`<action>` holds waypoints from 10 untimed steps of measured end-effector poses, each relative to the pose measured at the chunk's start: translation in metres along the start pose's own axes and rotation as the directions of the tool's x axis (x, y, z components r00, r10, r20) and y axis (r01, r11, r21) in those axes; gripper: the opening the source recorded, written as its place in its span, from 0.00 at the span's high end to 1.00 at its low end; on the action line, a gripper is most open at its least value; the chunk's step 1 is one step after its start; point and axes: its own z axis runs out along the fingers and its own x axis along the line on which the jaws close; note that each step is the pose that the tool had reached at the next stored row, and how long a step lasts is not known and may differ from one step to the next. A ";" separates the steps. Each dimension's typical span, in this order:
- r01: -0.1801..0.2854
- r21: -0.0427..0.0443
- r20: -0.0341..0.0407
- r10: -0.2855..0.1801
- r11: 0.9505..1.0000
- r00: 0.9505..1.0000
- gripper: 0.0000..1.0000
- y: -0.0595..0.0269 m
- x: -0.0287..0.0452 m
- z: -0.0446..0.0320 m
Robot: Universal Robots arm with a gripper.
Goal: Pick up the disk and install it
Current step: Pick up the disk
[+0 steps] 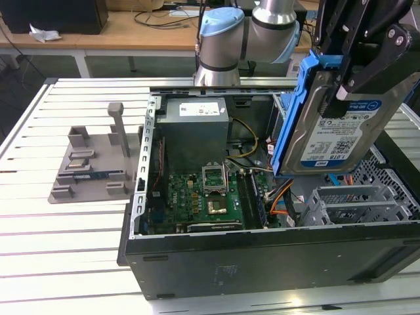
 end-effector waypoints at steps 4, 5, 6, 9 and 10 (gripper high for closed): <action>0.000 0.000 0.000 0.000 1.000 1.000 0.63 -0.0035 0.0010 0.0001; -0.001 0.000 0.000 0.001 1.000 1.000 0.63 -0.0045 0.0013 0.0001; -0.001 0.000 0.000 0.001 1.000 1.000 0.63 -0.0051 0.0014 0.0002; -0.001 0.000 0.000 0.001 1.000 1.000 0.63 -0.0069 0.0018 0.0002; -0.001 0.000 0.000 0.001 1.000 1.000 0.63 -0.0076 0.0020 0.0002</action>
